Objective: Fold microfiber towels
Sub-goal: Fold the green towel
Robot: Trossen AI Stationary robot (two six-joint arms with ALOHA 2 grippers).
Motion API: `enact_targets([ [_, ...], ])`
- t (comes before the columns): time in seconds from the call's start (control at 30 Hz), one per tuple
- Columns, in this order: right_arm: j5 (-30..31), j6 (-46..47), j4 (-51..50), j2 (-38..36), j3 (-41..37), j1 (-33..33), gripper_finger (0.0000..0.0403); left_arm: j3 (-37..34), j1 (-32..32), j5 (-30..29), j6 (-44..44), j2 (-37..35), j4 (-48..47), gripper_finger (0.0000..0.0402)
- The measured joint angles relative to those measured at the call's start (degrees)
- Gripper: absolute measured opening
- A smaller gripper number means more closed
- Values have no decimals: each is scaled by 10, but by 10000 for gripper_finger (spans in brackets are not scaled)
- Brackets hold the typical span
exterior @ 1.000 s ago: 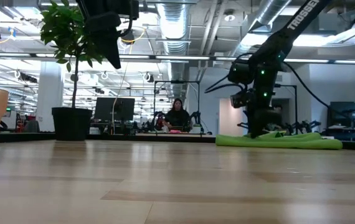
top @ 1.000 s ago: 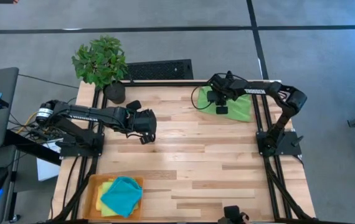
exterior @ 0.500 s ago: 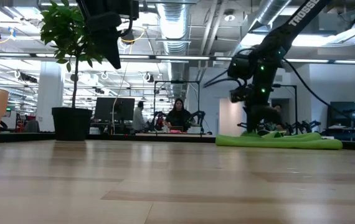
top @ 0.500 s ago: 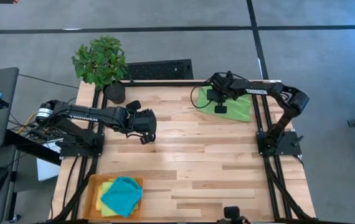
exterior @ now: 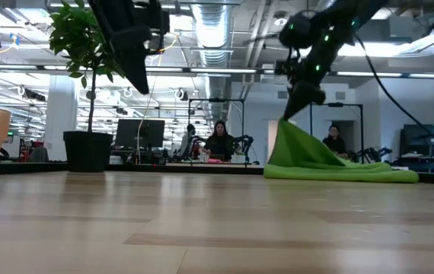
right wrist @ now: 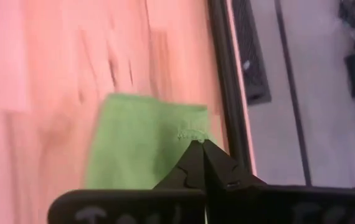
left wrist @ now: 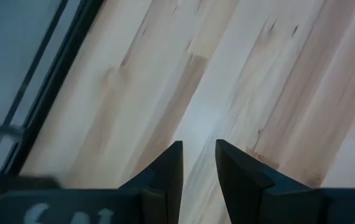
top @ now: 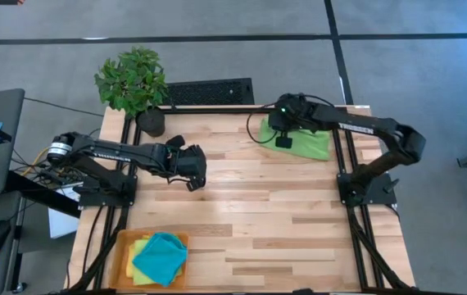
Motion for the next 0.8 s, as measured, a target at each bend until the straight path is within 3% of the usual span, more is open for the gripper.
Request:
enact_targets([
  [0.13,0,12,-10,-41,0,38,4,-46,3,-6,65,0,114,86],
  [0.27,0,26,-16,-73,0,72,3,-89,18,-5,191,0,303,86],
  [0.47,13,30,-5,-98,0,112,2,-150,67,94,373,0,627,86],
  [0.63,16,41,-4,-100,0,127,1,-162,109,165,394,20,765,86],
  [0.8,17,41,0,-96,-1,129,1,-154,124,169,407,101,847,86],
])
